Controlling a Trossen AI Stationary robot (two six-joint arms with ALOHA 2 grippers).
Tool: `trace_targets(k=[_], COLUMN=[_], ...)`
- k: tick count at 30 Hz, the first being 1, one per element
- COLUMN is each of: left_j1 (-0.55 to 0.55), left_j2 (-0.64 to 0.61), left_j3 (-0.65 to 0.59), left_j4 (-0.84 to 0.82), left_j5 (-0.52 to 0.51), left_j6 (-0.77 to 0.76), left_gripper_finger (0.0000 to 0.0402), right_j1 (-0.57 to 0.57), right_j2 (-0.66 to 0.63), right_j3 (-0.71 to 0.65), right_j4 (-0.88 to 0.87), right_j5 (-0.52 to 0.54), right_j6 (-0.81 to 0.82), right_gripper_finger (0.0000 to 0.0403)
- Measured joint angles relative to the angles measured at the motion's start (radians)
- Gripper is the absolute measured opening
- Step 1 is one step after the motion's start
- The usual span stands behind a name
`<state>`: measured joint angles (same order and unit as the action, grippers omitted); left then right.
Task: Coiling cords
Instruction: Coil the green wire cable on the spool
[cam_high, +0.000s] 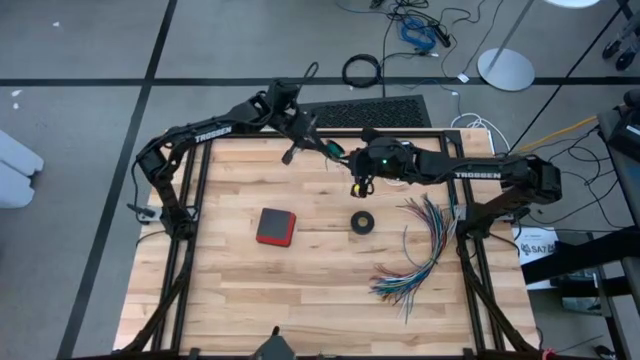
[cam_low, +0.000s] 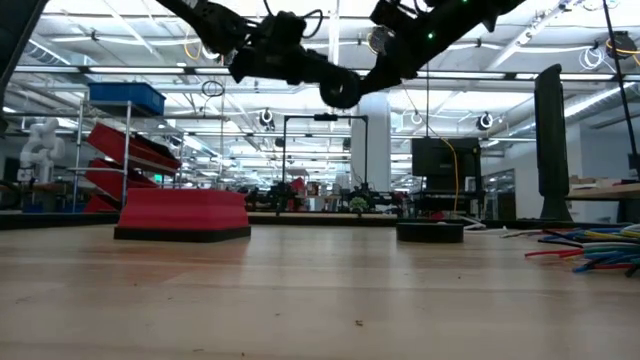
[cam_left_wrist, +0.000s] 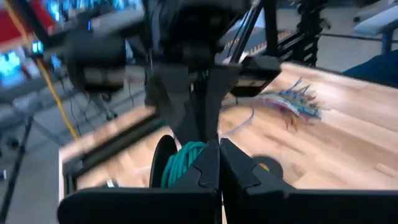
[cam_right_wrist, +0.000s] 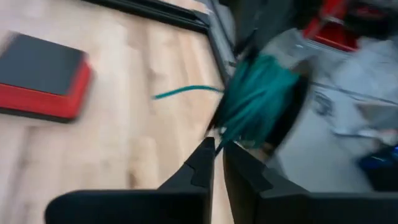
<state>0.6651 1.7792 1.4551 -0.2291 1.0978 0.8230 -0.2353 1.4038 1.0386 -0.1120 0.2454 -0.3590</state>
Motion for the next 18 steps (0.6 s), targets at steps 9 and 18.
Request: trace_targets(k=[9,18], left_j1=[-0.022,-0.046], left_j2=[-0.021,-0.021], left_j3=[0.003,0.003], left_j4=[0.106,0.151], left_j5=[0.181,0.382], left_j6=[0.024,0.023], left_gripper_finger=[0.0000,0.0000], right_j1=[-0.023,-0.046], right_j2=[-0.025,-0.026], right_j3=[-0.003,-0.016], right_j4=[-0.019,0.011], right_j5=[-0.239,-0.364], right_j6=[0.014,0.008], right_gripper_finger=[0.0048,0.0051])
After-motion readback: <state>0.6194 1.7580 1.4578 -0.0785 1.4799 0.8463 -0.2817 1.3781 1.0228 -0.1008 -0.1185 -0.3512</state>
